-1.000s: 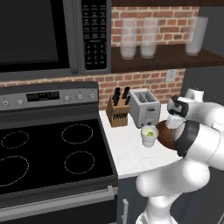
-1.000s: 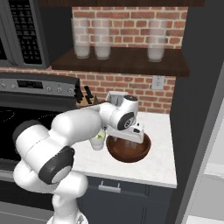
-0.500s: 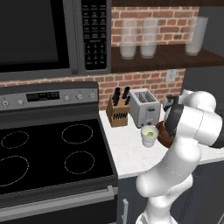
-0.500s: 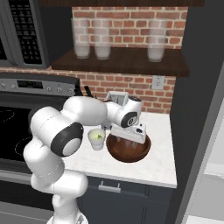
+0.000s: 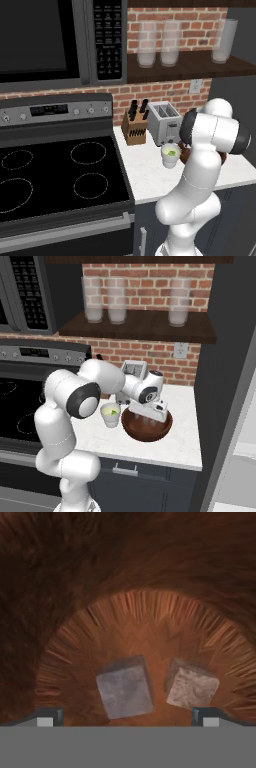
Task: Grab a lemon wedge from the fridge and one ice cube from the ice bowl, and put them in the glass of lemonade.
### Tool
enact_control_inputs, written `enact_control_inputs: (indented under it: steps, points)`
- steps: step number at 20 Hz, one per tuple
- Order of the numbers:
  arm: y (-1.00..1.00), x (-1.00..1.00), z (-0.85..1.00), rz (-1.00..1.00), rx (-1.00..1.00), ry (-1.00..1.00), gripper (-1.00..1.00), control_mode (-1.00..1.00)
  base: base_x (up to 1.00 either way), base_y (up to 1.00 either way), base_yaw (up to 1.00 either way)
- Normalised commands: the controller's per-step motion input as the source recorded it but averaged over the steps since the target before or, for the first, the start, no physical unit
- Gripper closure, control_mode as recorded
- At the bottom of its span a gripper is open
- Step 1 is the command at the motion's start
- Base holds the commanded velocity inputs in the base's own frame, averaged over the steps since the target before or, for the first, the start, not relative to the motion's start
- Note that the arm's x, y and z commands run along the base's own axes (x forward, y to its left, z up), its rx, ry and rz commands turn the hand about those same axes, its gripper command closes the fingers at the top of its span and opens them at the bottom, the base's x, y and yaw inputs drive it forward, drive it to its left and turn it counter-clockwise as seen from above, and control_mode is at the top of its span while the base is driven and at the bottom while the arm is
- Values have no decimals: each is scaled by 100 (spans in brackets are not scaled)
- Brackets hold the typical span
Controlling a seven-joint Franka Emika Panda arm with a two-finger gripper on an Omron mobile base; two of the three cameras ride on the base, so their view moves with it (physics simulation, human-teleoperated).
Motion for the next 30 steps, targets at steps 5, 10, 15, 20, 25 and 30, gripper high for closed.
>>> enact_control_inputs:
  steps: [5,10,15,20,25,30]
  points:
    - [0,15,-31,-5,0,0,-100,-100,0,0,0]
    - [0,14,-25,-9,0,0,-100,-100,0,0,0]
    - [0,19,-23,-10,0,0,-100,-100,0,0,0]
    - [0,15,-25,-9,0,0,-100,-100,0,0,0]
    - [0,14,-35,-9,0,0,100,-100,0,0,0]
    - [0,8,-35,-8,0,0,100,-100,0,0,0]
